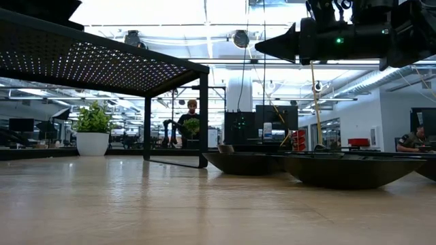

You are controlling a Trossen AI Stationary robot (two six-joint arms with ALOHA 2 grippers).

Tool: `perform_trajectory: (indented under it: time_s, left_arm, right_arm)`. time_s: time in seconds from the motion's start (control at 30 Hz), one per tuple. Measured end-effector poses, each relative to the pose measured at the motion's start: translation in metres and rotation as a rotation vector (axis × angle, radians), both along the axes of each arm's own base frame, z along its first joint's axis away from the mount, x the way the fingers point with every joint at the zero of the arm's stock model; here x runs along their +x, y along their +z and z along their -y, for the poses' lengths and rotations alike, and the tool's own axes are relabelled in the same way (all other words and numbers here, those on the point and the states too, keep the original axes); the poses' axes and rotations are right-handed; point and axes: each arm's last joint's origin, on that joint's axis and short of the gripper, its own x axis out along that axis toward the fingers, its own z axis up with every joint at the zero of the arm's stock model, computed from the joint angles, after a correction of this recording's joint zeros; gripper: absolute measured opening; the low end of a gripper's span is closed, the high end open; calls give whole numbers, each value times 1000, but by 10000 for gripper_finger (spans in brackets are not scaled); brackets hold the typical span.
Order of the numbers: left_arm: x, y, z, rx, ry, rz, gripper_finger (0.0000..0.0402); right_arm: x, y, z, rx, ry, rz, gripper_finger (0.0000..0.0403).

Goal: Pick & Place Mini shaped plates
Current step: Stack the distorted square plate on top of the distorted square plate on the shelf

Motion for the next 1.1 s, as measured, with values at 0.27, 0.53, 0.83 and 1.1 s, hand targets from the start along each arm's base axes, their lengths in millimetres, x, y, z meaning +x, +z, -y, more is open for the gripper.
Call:
perform_trajectory:
  time_s: [0.27, 0.53, 0.83, 1.1]
  left_arm:
    - [1, 0, -1, 8, -8, -4, 45]
    - [1, 0, -1, 25, -44, -14, 145]
    - [9, 3, -9, 168, -77, 66, 233]
    - [22, 8, -24, 379, -37, 195, 261]
  right_arm:
    - [0, 0, 0, -1, 0, -2, 216]
    - [0, -1, 0, -2, 0, -8, 213]
    - [-5, -11, -1, 131, 12, -181, 213]
    - [-1, -19, -3, 387, 5, -495, 215]
